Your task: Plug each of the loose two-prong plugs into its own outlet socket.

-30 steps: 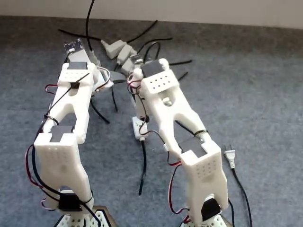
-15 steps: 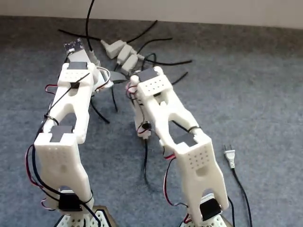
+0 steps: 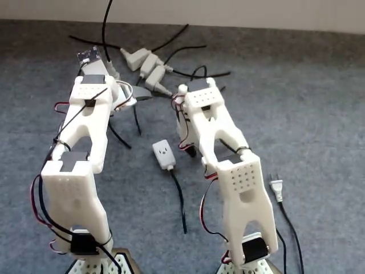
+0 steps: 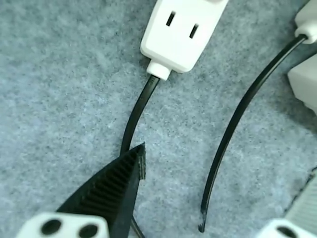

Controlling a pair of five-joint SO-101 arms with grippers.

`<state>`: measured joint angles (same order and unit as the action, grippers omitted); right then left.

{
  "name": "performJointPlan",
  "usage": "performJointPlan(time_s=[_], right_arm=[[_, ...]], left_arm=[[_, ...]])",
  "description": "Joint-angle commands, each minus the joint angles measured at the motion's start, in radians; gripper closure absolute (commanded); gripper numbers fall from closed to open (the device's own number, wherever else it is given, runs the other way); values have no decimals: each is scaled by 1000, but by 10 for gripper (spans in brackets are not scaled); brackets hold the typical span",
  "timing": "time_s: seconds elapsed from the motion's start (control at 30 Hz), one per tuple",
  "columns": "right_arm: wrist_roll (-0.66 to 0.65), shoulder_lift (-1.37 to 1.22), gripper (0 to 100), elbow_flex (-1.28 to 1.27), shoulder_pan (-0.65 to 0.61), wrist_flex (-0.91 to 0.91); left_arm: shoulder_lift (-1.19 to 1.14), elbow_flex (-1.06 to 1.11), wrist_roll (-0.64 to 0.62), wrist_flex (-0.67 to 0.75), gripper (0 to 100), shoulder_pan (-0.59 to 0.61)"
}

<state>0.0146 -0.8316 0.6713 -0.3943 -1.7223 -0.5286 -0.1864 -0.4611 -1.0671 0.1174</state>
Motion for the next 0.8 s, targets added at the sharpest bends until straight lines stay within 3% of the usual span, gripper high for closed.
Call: performJointPlan(time_s=[0.0, 0.27, 0.47, 0.77], right_arm=[[-6, 163, 588, 68, -35, -41], [-8, 203, 588, 35, -208, -22], [-9, 91, 588, 33, -209, 68], [-9, -31, 589, 33, -188, 62]], left_arm=[[19, -16, -8, 12, 540, -8], [19, -16, -8, 12, 540, -4], [19, -16, -8, 12, 540, -4], [19, -16, -8, 12, 540, -4]])
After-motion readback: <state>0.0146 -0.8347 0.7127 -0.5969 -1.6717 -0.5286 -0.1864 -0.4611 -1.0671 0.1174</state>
